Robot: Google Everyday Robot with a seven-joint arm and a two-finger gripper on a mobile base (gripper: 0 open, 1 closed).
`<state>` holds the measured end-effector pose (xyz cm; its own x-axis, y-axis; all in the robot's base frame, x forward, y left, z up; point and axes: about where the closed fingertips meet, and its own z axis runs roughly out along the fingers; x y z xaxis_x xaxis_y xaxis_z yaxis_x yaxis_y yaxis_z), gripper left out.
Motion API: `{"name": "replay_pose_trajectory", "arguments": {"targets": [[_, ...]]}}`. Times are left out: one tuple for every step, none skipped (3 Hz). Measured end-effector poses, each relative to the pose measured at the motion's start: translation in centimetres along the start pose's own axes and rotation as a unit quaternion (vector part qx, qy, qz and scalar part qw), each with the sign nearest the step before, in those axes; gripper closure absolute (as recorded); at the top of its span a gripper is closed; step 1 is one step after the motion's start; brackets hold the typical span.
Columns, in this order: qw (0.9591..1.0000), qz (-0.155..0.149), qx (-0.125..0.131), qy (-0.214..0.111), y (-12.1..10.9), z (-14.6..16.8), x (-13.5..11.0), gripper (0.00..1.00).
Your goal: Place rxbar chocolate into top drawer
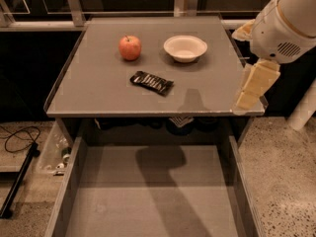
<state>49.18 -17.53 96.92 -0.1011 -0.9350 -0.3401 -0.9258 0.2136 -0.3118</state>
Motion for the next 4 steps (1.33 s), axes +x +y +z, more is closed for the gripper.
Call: {"name": "replay_pose_trajectory", "arguments": {"targets": [[0.9988,0.002,-0.008,-0.048,-0.7,2.2,-0.8,0.00],[0.9950,0.013,-0.036,-0.093,-1.6,4.2,-2.0,0.00],[0.9891,0.030,-0.083,-0.118,-1.9,6.9,-3.3,0.00],[0.9845,0.026,-0.122,-0.124,-1.3,9.1,-4.9,0.00]]}}
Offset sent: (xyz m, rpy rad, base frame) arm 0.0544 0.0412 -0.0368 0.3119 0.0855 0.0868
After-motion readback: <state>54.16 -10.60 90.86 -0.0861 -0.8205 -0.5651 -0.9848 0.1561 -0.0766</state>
